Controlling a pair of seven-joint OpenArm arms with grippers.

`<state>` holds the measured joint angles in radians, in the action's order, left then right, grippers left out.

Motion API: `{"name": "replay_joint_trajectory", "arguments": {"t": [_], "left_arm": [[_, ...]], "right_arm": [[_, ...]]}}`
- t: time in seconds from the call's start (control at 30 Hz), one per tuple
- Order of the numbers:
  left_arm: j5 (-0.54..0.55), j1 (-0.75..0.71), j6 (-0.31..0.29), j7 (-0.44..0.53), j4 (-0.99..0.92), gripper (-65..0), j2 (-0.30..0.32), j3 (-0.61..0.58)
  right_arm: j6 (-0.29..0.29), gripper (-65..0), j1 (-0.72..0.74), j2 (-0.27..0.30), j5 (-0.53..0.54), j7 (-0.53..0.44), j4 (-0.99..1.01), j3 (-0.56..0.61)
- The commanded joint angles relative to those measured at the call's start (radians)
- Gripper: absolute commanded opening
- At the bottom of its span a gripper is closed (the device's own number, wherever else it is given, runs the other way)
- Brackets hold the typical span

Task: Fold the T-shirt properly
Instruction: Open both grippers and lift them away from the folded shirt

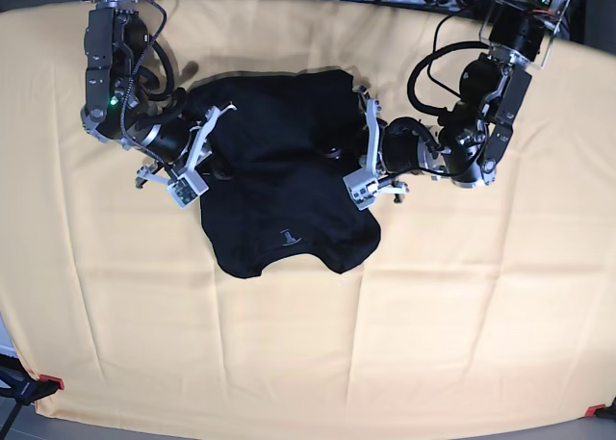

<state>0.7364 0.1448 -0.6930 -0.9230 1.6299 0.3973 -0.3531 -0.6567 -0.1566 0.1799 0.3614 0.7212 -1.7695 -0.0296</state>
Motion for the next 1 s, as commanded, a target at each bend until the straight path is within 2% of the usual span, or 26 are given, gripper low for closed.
{"name": "replay_joint_trajectory", "arguments": {"t": [0.0, 0.17, 0.27, 0.37, 0.43, 0.5, 0.6, 0.67, 0.77, 0.9, 0.97], "left_arm": [[0.008, 0.017, -0.005, 0.003, 0.016, -65.0, 0.008, 0.010], [0.008, 0.023, -0.005, 0.003, 0.053, -65.0, 0.016, 0.010], [0.012, 0.025, -0.005, 0.002, 0.119, -65.0, 0.039, 0.015], [0.037, 0.024, -0.005, -0.002, 0.196, -65.0, 0.073, 0.035], [0.080, 0.023, -0.005, -0.006, 0.244, -65.0, 0.100, 0.058], [0.155, 0.010, 0.031, -0.026, 0.285, -65.0, 0.125, 0.092], [0.294, -0.041, 0.034, -0.082, 0.326, -65.0, 0.158, 0.160], [0.383, -0.080, 0.034, -0.120, 0.341, -65.0, 0.178, 0.210], [0.468, -0.136, 0.035, -0.170, 0.360, -65.0, 0.202, 0.283], [0.504, -0.228, 0.040, -0.249, 0.416, -65.0, 0.210, 0.382], [0.505, -0.278, 0.089, -0.282, 0.455, -65.0, 0.210, 0.439]], "right_arm": [[0.028, -65.0, 0.013, 0.013, -0.020, -0.018, -0.014, -0.006], [0.210, -65.0, 0.018, 0.035, -0.097, -0.044, -0.026, -0.008], [0.271, -65.0, 0.019, 0.034, -0.107, -0.032, -0.069, -0.016], [0.264, -65.0, 0.018, 0.034, -0.069, 0.022, -0.146, -0.017], [0.229, -65.0, 0.015, 0.034, -0.026, 0.067, -0.198, -0.017], [0.191, -65.0, -0.002, 0.034, 0.033, 0.096, -0.237, -0.017], [0.115, -65.0, -0.060, 0.034, 0.146, 0.109, -0.285, -0.017], [0.086, -65.0, -0.097, 0.034, 0.214, 0.148, -0.324, -0.017], [0.070, -65.0, -0.151, 0.034, 0.274, 0.198, -0.396, -0.020], [0.062, -65.0, -0.265, 0.034, 0.333, 0.216, -0.517, -0.073], [0.079, -65.0, -0.333, 0.034, 0.384, 0.229, -0.574, -0.120]]}}
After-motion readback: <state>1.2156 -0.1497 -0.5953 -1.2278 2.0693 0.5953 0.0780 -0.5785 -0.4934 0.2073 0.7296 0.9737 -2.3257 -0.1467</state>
